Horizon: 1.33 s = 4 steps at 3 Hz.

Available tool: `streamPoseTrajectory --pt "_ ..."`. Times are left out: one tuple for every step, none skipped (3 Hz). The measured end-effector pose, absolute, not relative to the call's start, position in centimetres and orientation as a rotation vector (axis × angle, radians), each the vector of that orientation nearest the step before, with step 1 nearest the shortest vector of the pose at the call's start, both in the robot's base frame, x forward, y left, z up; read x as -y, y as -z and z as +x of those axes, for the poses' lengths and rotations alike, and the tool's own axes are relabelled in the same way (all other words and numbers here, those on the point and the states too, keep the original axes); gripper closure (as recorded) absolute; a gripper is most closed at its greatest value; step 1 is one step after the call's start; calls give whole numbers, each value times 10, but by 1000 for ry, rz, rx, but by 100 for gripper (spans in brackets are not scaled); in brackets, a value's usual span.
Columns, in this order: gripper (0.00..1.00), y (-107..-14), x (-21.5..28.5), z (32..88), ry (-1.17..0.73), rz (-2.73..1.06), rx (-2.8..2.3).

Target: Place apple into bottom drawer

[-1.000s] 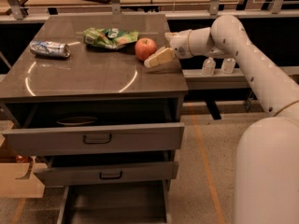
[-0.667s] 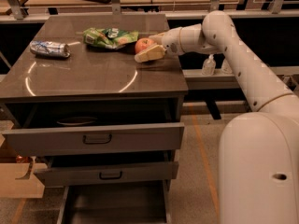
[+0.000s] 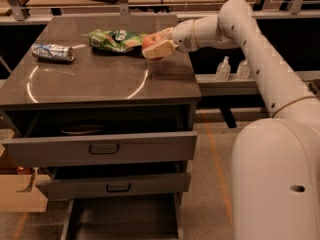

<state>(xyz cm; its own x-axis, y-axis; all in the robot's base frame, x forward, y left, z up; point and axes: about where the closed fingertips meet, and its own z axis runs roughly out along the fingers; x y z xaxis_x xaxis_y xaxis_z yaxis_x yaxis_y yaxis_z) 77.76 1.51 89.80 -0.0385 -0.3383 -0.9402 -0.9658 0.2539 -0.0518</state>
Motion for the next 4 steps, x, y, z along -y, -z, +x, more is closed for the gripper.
streamPoseTrajectory --pt "100 -950 -32 740 -890 -1306 -1452" --pt "100 -950 -32 740 -890 -1306 -1452" --pt "100 -959 -49 723 -929 -1304 -1447" --pt "100 -1038 -67 660 -948 -1190 -1388"
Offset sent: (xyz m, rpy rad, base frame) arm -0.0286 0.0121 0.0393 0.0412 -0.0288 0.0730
